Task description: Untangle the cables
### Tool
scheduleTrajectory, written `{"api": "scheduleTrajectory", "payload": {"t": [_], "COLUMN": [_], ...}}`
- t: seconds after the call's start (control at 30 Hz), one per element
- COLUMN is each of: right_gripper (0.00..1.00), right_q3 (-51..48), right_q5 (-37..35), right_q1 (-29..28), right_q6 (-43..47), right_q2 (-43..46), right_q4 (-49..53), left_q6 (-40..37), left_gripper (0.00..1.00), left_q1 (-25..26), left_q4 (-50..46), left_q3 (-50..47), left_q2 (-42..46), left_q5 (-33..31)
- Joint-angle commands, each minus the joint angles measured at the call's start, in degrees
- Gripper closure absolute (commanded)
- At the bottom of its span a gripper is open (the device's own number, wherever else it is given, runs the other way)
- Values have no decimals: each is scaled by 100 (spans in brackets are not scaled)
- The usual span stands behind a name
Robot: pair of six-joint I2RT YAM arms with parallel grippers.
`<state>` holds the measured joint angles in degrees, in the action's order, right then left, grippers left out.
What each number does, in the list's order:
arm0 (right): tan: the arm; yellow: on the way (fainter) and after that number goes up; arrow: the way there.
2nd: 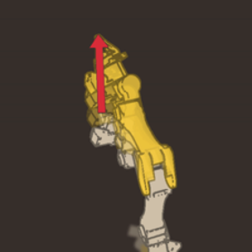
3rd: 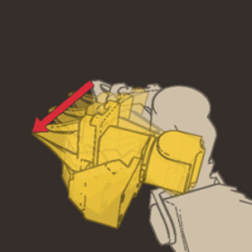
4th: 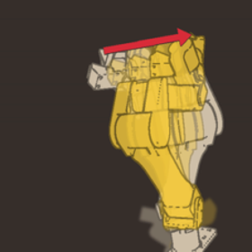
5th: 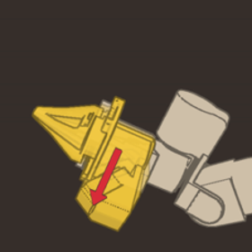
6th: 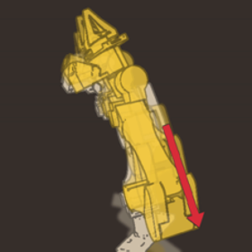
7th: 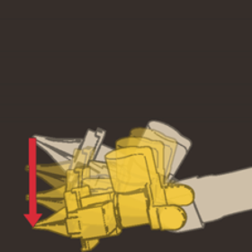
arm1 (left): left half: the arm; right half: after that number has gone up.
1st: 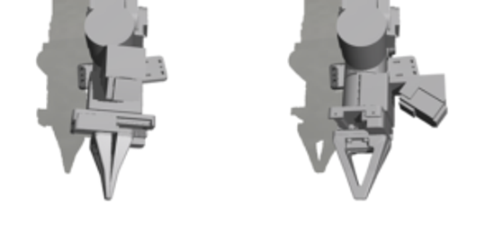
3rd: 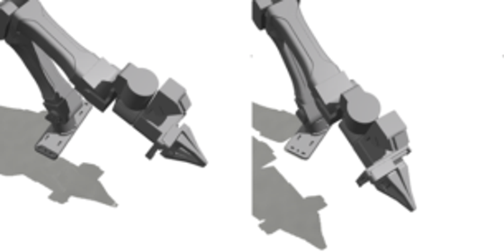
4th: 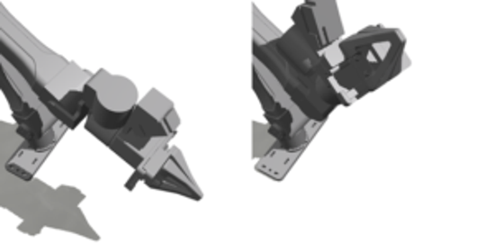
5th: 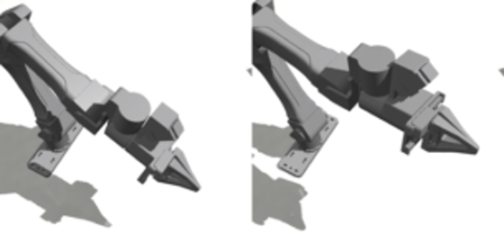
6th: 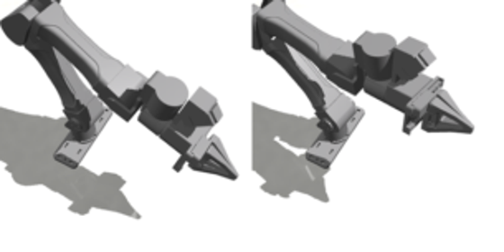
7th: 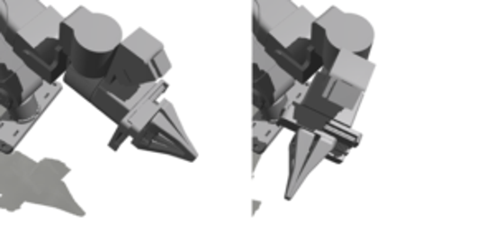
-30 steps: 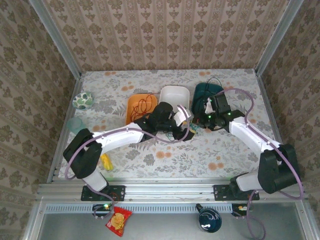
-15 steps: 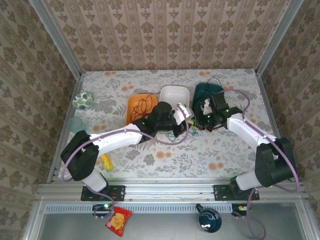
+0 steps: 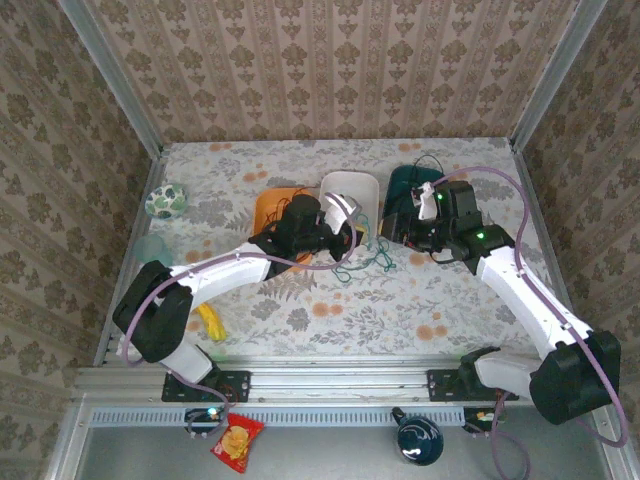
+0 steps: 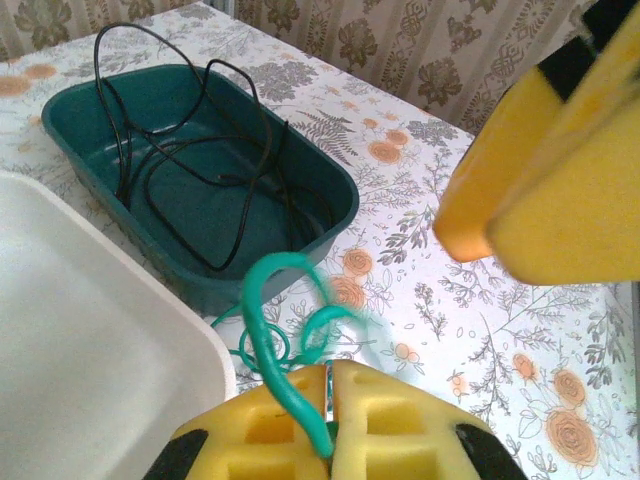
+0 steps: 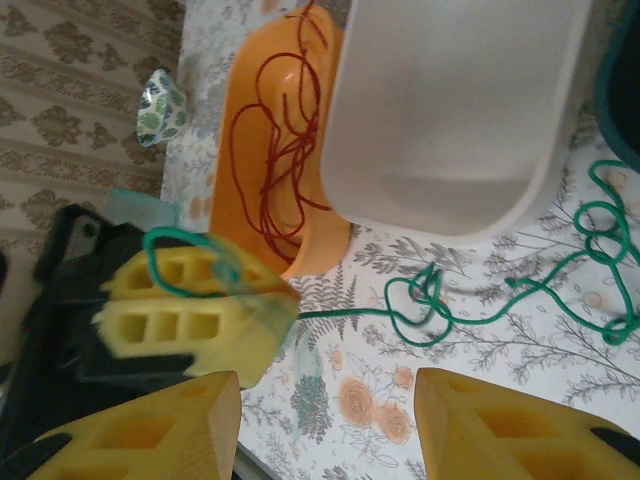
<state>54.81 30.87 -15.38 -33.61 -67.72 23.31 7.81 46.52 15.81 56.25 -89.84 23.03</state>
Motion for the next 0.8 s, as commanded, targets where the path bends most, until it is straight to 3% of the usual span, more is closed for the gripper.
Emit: {"api": "scheduleTrajectory", "payload": {"t": [0.0,0.23,0.33,0.5,0.53,0.77], "right_gripper": [51,58,65,97,100,100], "right_q3": [-28,4,-26,31,53,118], "right_q5": [207,392,413,11,-152,-1432], "right_q1": [-154,-372,-413,-405,-405,28], "right_q6": [256,329,214,91,95,-26], "right_q2": [-152,-613,-762,-860,-850,-703], "right_q4": [-21,-172,-433,-609,-581,-209], "left_q6": [317,467,419,405,405,548], "left_gripper": [100,100,100,100,100,100], "left_q1": [-81,-127,-132,-128,-126,-174], "left_q4": [228,373,251,109,93,87], "left_q3": [-36,27,94,48,31,-347], "left_q2": [177,202,178,196,204,473], "left_q5": [228,391,459,475,470,369]}}
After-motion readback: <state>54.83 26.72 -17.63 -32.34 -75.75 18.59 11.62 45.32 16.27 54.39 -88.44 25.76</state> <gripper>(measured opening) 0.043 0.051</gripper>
